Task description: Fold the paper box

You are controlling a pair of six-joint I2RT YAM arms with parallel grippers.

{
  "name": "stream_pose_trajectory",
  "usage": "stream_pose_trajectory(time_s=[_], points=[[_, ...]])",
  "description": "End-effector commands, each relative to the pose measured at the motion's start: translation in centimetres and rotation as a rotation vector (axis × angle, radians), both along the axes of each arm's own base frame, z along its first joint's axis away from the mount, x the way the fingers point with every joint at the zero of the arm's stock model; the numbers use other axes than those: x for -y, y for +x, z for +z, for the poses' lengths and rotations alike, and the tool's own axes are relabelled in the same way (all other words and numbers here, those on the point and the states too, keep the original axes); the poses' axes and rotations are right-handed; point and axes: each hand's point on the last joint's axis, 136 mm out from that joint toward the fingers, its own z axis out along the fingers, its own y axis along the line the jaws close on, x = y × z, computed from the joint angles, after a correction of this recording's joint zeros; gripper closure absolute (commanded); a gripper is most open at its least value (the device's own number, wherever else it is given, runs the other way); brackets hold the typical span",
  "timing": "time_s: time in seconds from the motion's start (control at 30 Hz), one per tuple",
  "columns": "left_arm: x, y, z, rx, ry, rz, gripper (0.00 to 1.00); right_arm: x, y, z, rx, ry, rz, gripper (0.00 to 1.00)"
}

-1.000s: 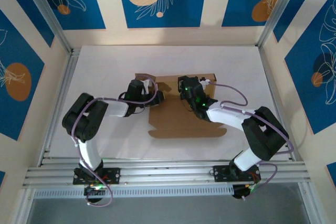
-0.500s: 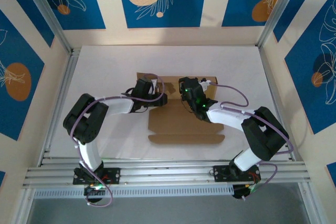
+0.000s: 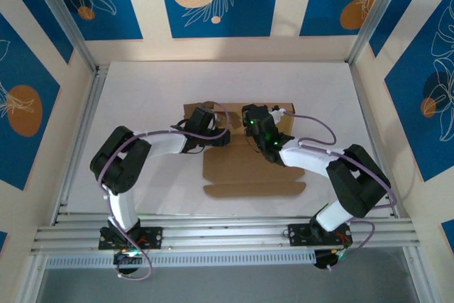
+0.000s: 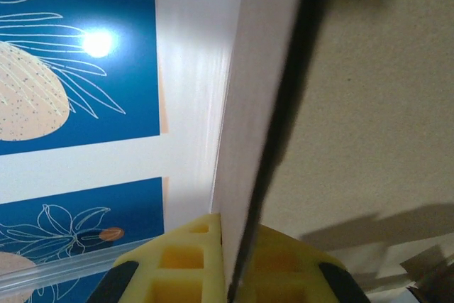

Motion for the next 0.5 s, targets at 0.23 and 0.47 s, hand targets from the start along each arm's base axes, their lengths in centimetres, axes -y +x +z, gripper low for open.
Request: stream_pose_trajectory(time_s=[0.23, 0.47], points=[[-0.7, -1.4, 10.7, 0.253, -0.11, -0.109, 0.4, -1.2, -4.1, -5.4, -0.205, -0.13, 0.293, 1.0], [-4.4, -2.2, 15.5, 0.343, -0.074, -0.078, 0.38, -0.2, -3.5, -5.1, -0.196, -0.132, 0.309, 1.0]])
